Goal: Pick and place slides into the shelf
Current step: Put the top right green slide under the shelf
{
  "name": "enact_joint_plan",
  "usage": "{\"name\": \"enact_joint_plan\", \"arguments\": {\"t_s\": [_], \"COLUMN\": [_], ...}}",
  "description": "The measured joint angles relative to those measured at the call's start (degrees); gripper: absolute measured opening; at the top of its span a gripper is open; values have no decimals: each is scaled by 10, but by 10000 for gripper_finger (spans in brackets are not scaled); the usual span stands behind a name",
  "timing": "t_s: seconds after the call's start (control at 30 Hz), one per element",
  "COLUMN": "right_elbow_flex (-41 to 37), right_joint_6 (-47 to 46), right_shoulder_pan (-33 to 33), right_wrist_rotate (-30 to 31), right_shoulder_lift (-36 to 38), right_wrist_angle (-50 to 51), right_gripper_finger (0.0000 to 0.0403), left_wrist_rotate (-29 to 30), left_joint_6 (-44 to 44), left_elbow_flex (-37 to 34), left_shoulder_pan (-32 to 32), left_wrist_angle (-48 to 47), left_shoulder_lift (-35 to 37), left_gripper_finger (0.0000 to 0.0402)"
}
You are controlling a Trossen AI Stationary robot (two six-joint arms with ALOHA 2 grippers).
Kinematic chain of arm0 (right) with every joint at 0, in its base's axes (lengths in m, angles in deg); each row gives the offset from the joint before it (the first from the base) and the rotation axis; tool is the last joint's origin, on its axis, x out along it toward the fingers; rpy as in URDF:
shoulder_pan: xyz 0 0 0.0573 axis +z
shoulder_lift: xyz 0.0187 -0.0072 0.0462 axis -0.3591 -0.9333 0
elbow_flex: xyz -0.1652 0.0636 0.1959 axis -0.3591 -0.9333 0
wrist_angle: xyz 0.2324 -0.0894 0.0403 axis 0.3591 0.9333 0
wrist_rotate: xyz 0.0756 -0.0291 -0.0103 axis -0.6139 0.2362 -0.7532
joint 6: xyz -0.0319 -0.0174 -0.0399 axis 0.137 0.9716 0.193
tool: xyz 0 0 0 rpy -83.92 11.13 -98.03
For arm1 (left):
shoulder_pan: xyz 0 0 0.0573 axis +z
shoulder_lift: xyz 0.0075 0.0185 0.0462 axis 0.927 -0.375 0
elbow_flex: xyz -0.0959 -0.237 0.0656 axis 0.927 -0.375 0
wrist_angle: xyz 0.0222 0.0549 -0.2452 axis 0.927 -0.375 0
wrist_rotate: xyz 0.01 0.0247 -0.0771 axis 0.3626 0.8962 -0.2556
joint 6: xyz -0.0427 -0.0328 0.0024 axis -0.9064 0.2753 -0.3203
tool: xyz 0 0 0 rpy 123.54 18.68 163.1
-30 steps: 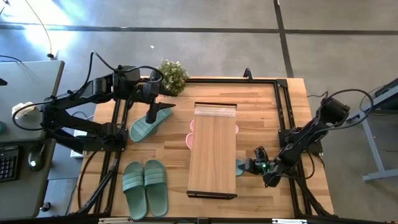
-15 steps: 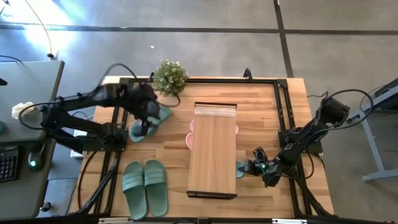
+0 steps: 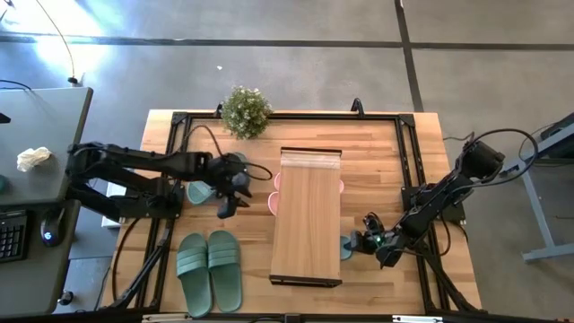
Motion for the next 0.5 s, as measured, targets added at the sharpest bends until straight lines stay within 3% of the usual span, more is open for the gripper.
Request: {"name": "enact_joint_plan", "arguments": {"t_s": [0.5], "right_elbow_flex": [0], "right_joint_6": [0], "right_shoulder_pan": [-41], "right_wrist_rotate": [0], "right_shoulder_lift": [0], "right_wrist_angle": [9], "right_gripper_finger": [34], "left_wrist_rotate": [19], "left_joint_6": [-13], "left_elbow_flex": [0], "left_shoulder_pan": [-2], "left_wrist_angle": [156], "left_shoulder_lift": [-171], "left_gripper_finger": [165]}}
